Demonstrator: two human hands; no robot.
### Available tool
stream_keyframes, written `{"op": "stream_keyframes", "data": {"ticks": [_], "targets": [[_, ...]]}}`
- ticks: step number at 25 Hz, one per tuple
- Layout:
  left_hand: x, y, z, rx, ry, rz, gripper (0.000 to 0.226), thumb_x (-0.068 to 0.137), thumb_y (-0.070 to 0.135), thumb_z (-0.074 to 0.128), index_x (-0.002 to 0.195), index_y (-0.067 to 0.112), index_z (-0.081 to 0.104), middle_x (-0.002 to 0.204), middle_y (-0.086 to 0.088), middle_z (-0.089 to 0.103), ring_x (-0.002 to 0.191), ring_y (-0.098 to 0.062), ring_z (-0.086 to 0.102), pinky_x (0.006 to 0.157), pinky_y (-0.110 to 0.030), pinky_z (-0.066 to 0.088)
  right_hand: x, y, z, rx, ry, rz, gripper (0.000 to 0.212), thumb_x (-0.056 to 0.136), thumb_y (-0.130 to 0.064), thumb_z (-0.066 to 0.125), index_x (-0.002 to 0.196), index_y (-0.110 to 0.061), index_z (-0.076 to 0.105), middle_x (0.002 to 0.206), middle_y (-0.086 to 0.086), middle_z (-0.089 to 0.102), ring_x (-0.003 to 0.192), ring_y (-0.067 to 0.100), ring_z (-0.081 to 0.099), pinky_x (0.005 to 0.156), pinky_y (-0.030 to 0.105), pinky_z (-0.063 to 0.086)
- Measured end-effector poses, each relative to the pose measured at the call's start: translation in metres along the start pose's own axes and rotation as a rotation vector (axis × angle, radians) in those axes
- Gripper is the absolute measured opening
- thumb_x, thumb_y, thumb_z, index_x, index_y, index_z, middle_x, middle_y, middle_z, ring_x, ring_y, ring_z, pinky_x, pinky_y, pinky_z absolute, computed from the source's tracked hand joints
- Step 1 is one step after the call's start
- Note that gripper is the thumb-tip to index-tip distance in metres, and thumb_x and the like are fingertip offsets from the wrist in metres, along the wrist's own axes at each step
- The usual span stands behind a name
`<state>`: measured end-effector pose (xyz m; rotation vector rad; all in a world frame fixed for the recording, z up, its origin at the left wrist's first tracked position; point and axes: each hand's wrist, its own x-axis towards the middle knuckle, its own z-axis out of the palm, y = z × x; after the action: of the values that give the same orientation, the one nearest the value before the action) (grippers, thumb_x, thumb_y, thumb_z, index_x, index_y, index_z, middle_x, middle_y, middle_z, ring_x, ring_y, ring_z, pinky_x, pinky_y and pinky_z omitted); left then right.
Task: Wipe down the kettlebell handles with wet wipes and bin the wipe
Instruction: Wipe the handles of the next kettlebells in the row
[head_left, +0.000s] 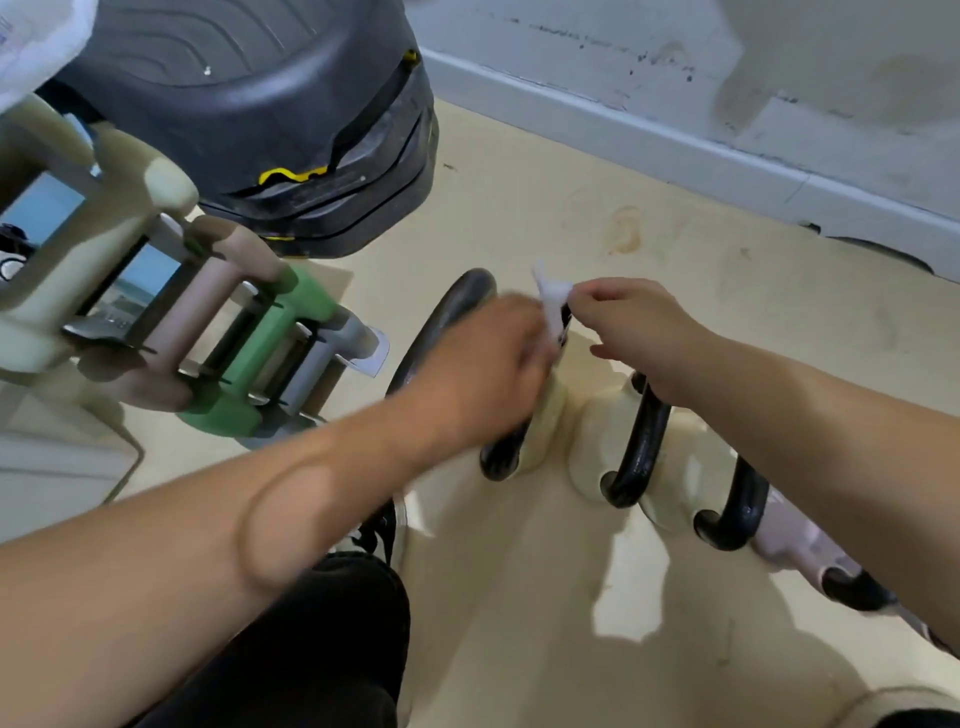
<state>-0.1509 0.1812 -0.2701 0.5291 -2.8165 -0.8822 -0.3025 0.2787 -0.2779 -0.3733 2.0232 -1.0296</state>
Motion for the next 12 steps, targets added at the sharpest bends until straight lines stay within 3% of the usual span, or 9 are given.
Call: {"op": "stream_keyframes", "data": {"ticks": [2, 4, 6, 8, 10, 12], "targets": [[-0.021, 0.002, 0.023, 0.053, -0.066, 0.103, 0.03, 0.102, 0.033, 0.048, 0.086, 0.011, 0.06, 0.103, -0.012, 0.056, 0.089, -0.029, 0.053, 0.08, -0.04, 0.048, 0.004, 0.003, -0.003, -0.051, -0.018, -0.045, 0.026, 0.094, -0.036, 0.059, 0.096, -0.021, 0.08, 0.097, 0.004, 0.075, 0.093, 0.028, 0.068, 0.093, 0.054, 0.056], [-0.021, 0.006, 0.022, 0.046, 0.039, 0.12, 0.041, 0.105, 0.035, 0.044, 0.079, 0.01, 0.063, 0.095, -0.011, 0.058, 0.083, -0.029, 0.054, 0.076, -0.042, 0.048, 0.007, 0.005, -0.006, -0.127, -0.013, -0.087, 0.025, 0.095, -0.041, 0.061, 0.097, -0.026, 0.081, 0.097, -0.004, 0.076, 0.1, 0.023, 0.07, 0.092, 0.048, 0.058], [-0.011, 0.007, 0.015, 0.0, 0.148, 0.037, 0.035, 0.105, 0.032, 0.047, 0.08, 0.012, 0.063, 0.084, -0.002, 0.059, 0.077, -0.023, 0.056, 0.072, -0.043, 0.049, 0.011, 0.006, -0.008, -0.153, -0.022, -0.114, 0.024, 0.093, -0.045, 0.064, 0.094, -0.028, 0.081, 0.09, -0.008, 0.075, 0.086, 0.016, 0.067, 0.09, 0.043, 0.059], [-0.002, 0.001, 0.018, -0.092, 0.164, -0.075, 0.016, 0.099, 0.024, 0.056, 0.101, 0.013, 0.067, 0.097, -0.001, 0.065, 0.09, -0.02, 0.061, 0.078, -0.041, 0.052, 0.012, 0.004, -0.01, -0.176, -0.02, -0.132, 0.025, 0.092, -0.045, 0.066, 0.089, -0.027, 0.082, 0.075, -0.011, 0.069, 0.072, 0.012, 0.058, 0.077, 0.033, 0.057], [0.005, -0.004, 0.029, -0.128, 0.089, -0.099, 0.025, 0.094, 0.016, 0.06, 0.119, 0.012, 0.062, 0.119, -0.005, 0.06, 0.104, -0.022, 0.058, 0.085, -0.037, 0.051, 0.015, 0.001, -0.01, -0.214, -0.013, -0.143, 0.027, 0.092, -0.041, 0.066, 0.087, -0.02, 0.081, 0.066, -0.005, 0.058, 0.064, 0.015, 0.047, 0.065, 0.028, 0.047], [0.009, -0.002, 0.042, -0.159, -0.012, -0.091, 0.034, 0.096, 0.014, 0.053, 0.13, 0.011, 0.052, 0.125, -0.008, 0.052, 0.1, -0.025, 0.055, 0.081, -0.037, 0.048, 0.019, -0.002, -0.01, -0.246, -0.007, -0.148, 0.03, 0.091, -0.038, 0.065, 0.087, -0.013, 0.08, 0.071, 0.003, 0.053, 0.067, 0.017, 0.044, 0.065, 0.028, 0.043]]}}
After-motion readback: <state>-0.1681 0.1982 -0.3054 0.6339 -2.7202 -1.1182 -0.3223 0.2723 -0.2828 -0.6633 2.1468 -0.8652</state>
